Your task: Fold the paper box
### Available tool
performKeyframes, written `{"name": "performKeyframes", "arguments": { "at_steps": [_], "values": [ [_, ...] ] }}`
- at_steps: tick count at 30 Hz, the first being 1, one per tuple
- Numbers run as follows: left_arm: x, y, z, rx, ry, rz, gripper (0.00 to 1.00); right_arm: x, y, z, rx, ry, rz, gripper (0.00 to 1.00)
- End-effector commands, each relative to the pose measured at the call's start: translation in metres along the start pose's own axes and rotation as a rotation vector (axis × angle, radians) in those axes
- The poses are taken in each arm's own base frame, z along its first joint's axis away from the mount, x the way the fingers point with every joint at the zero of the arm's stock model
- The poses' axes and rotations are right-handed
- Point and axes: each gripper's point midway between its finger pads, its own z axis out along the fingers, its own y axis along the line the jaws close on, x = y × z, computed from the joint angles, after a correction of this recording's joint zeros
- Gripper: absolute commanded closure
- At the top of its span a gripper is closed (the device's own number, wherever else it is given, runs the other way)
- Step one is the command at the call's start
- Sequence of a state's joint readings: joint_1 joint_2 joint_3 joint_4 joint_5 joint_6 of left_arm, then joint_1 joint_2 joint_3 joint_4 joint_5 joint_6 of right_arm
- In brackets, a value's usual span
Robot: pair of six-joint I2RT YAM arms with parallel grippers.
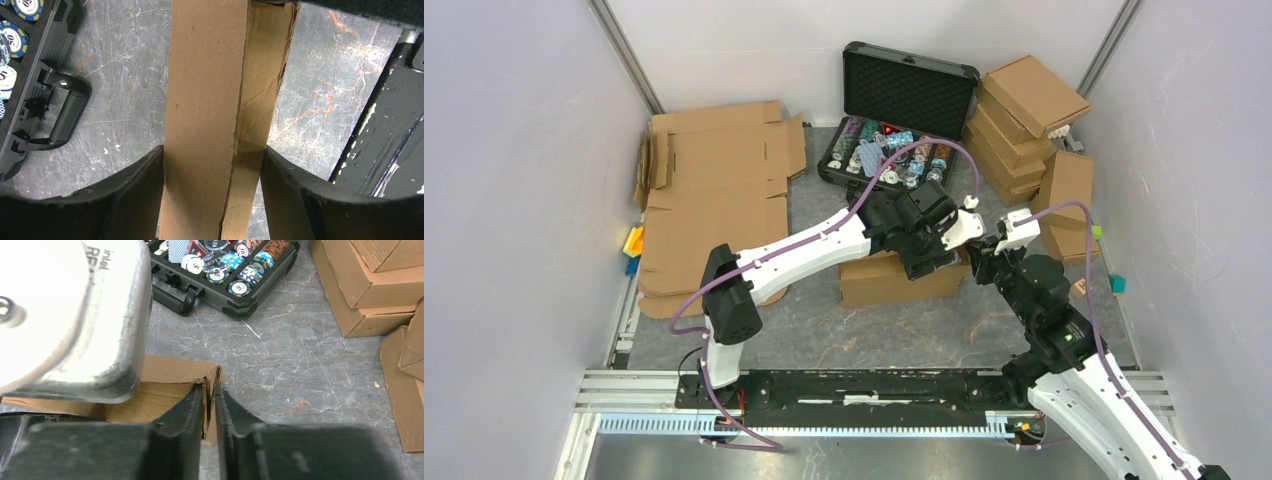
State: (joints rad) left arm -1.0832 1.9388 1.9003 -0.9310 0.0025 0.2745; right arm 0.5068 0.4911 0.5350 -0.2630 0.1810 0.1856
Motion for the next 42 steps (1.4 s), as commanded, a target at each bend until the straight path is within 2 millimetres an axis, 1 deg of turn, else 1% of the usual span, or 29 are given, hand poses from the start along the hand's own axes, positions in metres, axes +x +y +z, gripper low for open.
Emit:
{"name": "performKeyframes", "arguments": {
  "at_steps": [1,2,3,4,12,17,22,23,24,28,30,33,35,36,42],
  "values": [
    [0.001,0.003,-0.005,-0.011,0.005,-0.012,0.40,-0.026,-0.001,-0.004,0.014,-0.066,0.002,0.85],
    [0.001,0.003,-0.005,-0.010,0.005,-0.012,0.40,-0.026,-0.003,-0.004,0.021,-0.061,0.001,0.89],
    [0.001,0.002,-0.005,-0.009,0.004,-0.012,0.40,-0.025,-0.003,-0.003,0.025,-0.055,0.000,0.97],
    [0.001,0.002,-0.006,-0.009,0.003,-0.011,0.40,-0.024,-0.003,-0.003,0.025,-0.053,-0.001,1.00],
    [0.002,0.004,-0.003,-0.013,0.011,-0.012,0.41,-0.009,0.001,-0.002,-0.005,-0.018,-0.008,1.00],
    [0.002,0.004,-0.003,-0.016,0.010,-0.012,0.41,0.016,0.000,-0.002,-0.007,0.046,-0.010,1.00],
    [0.000,0.004,-0.002,-0.018,0.007,-0.013,0.41,0.036,-0.002,-0.001,-0.001,0.057,0.005,1.00],
    [-0.001,0.005,-0.003,-0.019,0.005,-0.018,0.40,0.039,-0.001,0.000,-0.010,0.062,0.008,1.00],
    [-0.002,0.005,-0.003,-0.021,0.002,-0.018,0.37,0.042,0.000,0.000,-0.016,0.067,0.012,1.00],
    [-0.008,0.006,-0.005,-0.021,-0.020,-0.025,0.28,0.041,0.000,0.001,-0.014,0.068,0.011,1.00],
    [-0.009,0.006,-0.006,-0.024,-0.026,-0.027,0.20,0.042,-0.001,0.001,-0.008,0.072,0.005,1.00],
    [-0.013,0.006,-0.010,-0.023,-0.051,-0.031,0.14,0.052,-0.003,0.001,-0.002,0.091,0.001,1.00],
    [-0.017,0.006,-0.014,-0.030,-0.078,-0.040,0.12,0.058,-0.003,0.002,-0.005,0.092,0.008,1.00],
    [-0.021,0.003,-0.017,-0.010,-0.101,-0.044,0.11,0.059,-0.002,0.002,-0.008,0.087,0.016,1.00],
    [-0.034,0.002,-0.034,-0.001,-0.168,-0.055,0.09,0.059,-0.001,0.001,-0.014,0.081,0.025,1.00]
  ]
}}
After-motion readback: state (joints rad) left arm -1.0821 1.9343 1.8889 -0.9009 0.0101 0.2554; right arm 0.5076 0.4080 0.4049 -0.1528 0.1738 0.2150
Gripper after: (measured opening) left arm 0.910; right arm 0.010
